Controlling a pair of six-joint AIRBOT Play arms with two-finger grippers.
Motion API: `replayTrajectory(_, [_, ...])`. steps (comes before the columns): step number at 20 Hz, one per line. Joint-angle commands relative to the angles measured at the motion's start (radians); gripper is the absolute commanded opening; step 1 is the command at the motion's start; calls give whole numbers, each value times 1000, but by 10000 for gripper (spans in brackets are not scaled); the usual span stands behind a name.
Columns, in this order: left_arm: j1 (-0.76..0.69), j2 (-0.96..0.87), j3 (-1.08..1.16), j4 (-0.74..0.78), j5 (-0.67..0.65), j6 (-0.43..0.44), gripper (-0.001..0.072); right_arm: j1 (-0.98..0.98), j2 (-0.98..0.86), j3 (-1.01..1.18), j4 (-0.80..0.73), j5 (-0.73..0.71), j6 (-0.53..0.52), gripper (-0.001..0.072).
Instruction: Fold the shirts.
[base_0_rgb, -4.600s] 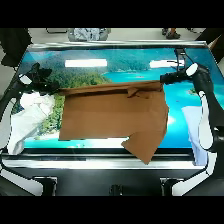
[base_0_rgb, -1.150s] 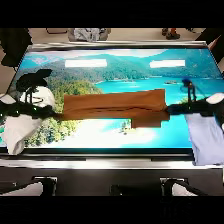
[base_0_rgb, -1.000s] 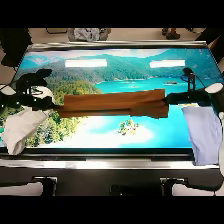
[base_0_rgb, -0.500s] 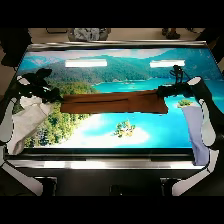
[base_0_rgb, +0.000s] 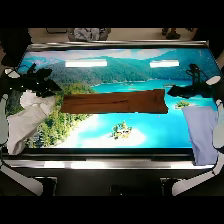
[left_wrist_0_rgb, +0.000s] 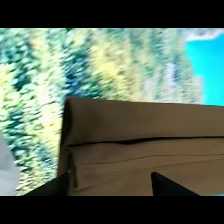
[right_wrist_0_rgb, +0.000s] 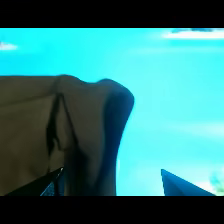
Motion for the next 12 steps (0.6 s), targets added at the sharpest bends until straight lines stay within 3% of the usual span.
replayTrajectory(1, [-11, 91, 14, -7, -13, 0, 589, -109, -56, 2, 61, 191, 35, 719])
replayTrajectory(6, [-89, 216, 14, -7, -8, 1, 589, -95, -164, 2, 229, 218, 37, 720])
replayTrajectory(12, [-216, 279, 14, -7, -4, 8, 589, 30, -188, 2, 278, 163, 65, 719])
